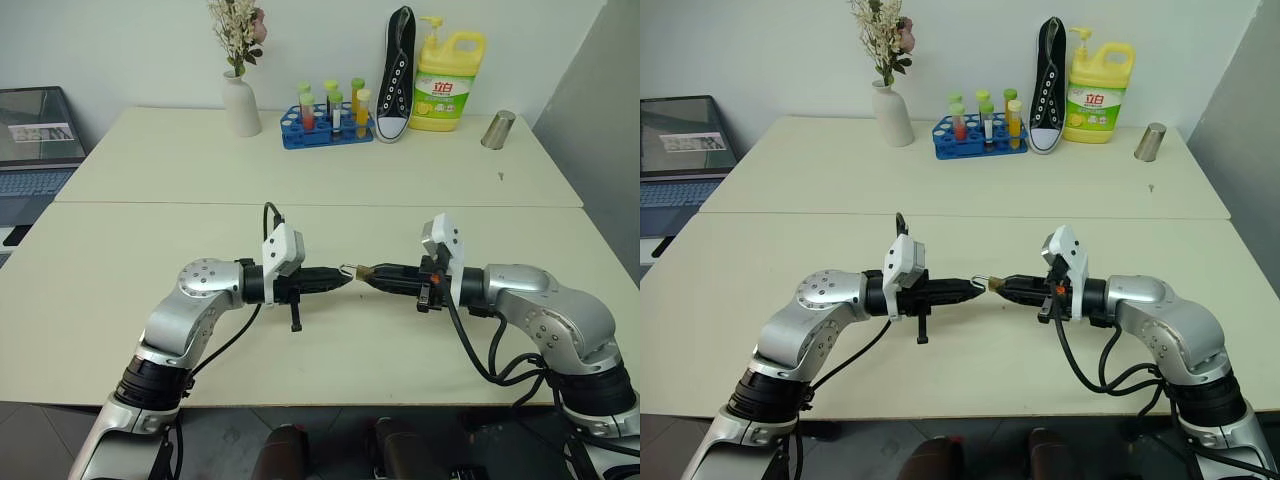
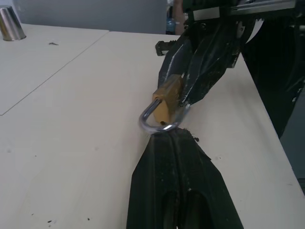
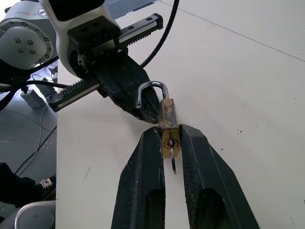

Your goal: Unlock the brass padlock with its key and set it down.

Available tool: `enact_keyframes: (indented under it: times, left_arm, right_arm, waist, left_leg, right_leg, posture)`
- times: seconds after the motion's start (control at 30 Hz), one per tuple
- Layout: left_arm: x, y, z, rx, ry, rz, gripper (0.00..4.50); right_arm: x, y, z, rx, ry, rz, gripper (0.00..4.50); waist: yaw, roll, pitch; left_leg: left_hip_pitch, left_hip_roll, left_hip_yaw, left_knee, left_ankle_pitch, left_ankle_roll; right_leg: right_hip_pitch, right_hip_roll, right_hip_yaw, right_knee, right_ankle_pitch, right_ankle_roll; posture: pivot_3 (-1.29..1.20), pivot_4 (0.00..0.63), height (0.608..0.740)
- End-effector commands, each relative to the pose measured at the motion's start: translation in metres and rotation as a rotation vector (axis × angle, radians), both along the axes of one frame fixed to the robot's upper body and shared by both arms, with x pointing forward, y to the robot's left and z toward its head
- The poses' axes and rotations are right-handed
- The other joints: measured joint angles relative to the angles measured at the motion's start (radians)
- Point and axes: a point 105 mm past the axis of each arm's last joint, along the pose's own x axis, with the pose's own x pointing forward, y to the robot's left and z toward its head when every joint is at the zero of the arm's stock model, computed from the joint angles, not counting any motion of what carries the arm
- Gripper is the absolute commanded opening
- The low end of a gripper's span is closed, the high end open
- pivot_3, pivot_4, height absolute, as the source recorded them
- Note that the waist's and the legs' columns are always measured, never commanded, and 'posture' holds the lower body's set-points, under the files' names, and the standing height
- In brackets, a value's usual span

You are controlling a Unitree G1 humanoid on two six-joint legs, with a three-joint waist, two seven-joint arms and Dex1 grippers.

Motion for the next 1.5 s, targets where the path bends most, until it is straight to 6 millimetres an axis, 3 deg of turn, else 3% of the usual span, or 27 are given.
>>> enact_keyframes:
  times: [0.03,0.73,0.97,1.17,1.33,1.5]
  left_arm:
    - [-0.008,-0.005,0.013,-0.03,-0.019,-0.039,0.0]
    - [0.004,-0.005,0.036,-0.114,0.02,0.019,0.0]
    - [0.001,-0.005,0.035,-0.095,-0.001,0.01,0.0]
    - [-0.002,0.007,0.033,0.0,-0.101,0.002,0.0]
    - [0.001,0.031,0.012,0.284,-0.495,-0.058,1.16]
    - [-0.006,0.04,-0.014,0.418,-0.655,-0.186,2.84]
  right_arm:
    - [0.001,-0.001,0.008,0.006,-0.048,0.0,0.14]
    - [-0.003,0.002,0.005,-0.002,-0.044,0.024,0.14]
    - [-0.003,0.001,0.004,-0.004,-0.045,0.024,0.14]
    - [0.0,-0.002,0.003,0.004,-0.013,-0.004,0.14]
    - [-0.002,-0.01,-0.002,0.014,0.108,-0.023,0.14]
    - [-0.003,-0.014,-0.013,0.03,0.282,-0.063,0.14]
  waist:
    - [0.0,0.0,0.0]
    - [0.0,0.0,0.0]
    - [0.0,0.0,0.0]
    - [0.0,0.0,0.0]
    - [0.001,0.0,0.0]
    - [0.001,0.0,0.0]
  left_leg:
    - [0.0,0.0,0.0,0.0,0.0,0.0]
    - [0.0,0.0,0.0,0.0,0.0,0.0]
    - [0.0,0.0,0.0,0.0,0.0,0.0]
    - [0.0,0.0,0.0,0.0,0.0,0.0]
    - [0.0,0.0,0.0,-0.001,0.0,0.0]
    - [0.0,0.0,0.001,-0.001,0.0,0.0]
  right_leg:
    - [0.0,0.0,0.0,0.0,0.0,0.0]
    - [0.0,0.0,0.0,0.0,0.0,0.0]
    - [0.0,0.0,0.0,0.0,0.0,0.0]
    - [0.0,0.0,0.0,0.0,0.0,0.0]
    - [0.0,0.0,0.0,0.0,0.0,-0.001]
    - [0.0,-0.002,0.001,-0.001,0.002,-0.005]
  posture:
    - [0.0,0.15,0.74]
    - [0.0,0.15,0.74]
    - [0.0,0.15,0.74]
    - [0.0,0.15,0.74]
    - [0.0,0.15,0.74]
    - [0.0,0.15,0.74]
